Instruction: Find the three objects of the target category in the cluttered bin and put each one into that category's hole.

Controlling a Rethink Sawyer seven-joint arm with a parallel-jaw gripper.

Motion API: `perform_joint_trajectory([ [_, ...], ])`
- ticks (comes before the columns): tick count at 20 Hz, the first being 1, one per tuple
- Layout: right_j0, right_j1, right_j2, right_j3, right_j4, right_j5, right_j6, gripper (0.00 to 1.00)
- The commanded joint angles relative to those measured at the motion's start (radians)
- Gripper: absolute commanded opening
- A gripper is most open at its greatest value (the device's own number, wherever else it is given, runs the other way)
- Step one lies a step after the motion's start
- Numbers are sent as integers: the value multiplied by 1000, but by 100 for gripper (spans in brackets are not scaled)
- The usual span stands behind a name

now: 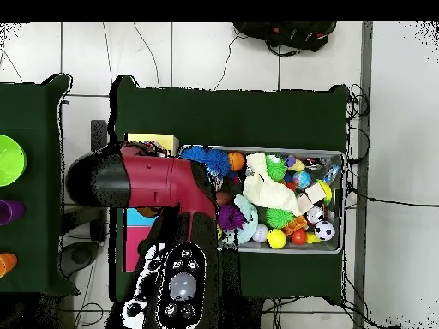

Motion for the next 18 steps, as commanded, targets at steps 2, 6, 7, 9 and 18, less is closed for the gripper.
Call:
perform_joint_trajectory([
  [2,-40,45,35,160,-17,4,142,0],
  [6,-51,77,45,156,-27,-74,145,0],
  [7,-51,83,45,155,-28,-86,149,0],
  [9,-49,98,47,150,-25,-107,159,0],
  [18,-18,125,39,171,-15,-164,192,0],
])
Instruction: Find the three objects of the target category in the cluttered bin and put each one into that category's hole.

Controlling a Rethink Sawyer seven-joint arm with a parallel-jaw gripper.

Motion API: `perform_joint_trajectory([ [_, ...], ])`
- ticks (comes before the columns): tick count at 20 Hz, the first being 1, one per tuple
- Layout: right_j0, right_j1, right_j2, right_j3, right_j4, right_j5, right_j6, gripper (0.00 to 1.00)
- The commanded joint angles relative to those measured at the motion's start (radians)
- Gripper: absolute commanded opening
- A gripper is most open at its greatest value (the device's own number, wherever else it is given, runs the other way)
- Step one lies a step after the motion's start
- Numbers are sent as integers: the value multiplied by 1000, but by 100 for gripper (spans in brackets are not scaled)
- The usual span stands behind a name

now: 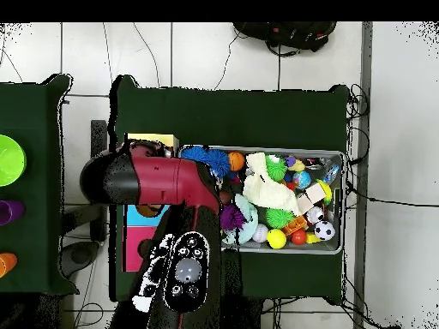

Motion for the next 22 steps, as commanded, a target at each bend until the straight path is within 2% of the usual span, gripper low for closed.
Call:
perform_joint_trajectory([
  [1,-1,66,35,171,-9,-51,196,0],
  [5,19,78,31,185,-5,-69,208,0],
  [11,62,77,16,251,-11,-145,235,0],
  [16,75,98,19,307,-21,-259,240,0],
  [22,79,145,19,339,-2,-390,250,0],
])
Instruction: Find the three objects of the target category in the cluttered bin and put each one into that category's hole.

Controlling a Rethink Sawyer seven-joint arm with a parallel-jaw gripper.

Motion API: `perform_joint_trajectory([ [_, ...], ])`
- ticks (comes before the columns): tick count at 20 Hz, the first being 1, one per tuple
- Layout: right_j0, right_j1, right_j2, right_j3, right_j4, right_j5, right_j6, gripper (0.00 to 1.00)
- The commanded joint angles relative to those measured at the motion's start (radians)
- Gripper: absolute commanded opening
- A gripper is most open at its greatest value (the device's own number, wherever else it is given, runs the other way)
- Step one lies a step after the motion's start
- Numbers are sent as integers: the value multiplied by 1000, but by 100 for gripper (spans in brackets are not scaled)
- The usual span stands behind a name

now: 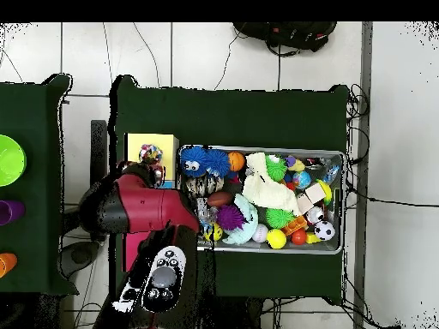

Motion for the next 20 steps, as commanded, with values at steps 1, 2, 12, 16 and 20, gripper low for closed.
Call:
perform_joint_trajectory([
  [1,-2,106,34,190,5,-104,250,0],
  [2,-4,108,35,191,13,-105,247,0],
  [12,22,268,-7,67,86,-167,218,0],
  [16,54,346,-48,20,135,-183,214,0],
  [20,54,362,-53,6,161,-185,190,0],
])
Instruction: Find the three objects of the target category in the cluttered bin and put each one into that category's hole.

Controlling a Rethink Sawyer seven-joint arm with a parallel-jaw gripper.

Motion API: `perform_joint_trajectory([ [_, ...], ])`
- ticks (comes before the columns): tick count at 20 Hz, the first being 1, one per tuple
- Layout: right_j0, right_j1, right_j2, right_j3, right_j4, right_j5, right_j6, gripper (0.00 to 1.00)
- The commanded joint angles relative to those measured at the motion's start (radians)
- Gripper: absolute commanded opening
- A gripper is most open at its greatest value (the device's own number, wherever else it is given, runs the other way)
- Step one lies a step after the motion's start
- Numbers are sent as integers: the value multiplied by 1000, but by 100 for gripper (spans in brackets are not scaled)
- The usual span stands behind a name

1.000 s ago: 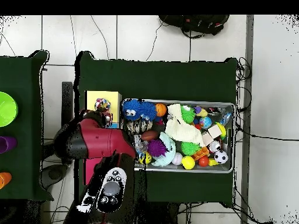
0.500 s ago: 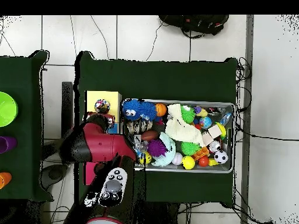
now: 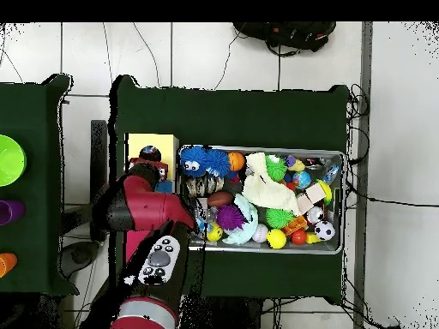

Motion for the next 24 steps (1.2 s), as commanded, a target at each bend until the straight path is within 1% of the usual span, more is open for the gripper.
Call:
perform_joint_trajectory([
  [1,3,183,-3,45,56,57,186,0],
  [2,2,170,-2,52,58,76,181,0],
  [4,-1,116,3,79,56,138,174,0],
  [7,-9,3,2,114,47,286,150,0],
  [9,-22,-66,-6,104,38,405,128,0],
  [10,-19,-98,-28,83,32,475,118,0],
  [14,-6,-201,-118,-58,0,819,116,0],
  [16,-26,-224,-125,-139,-19,946,101,0],
  [20,-75,-239,-103,-251,-18,1095,103,0],
  [24,-112,-252,-80,-299,-17,1164,96,0],
])
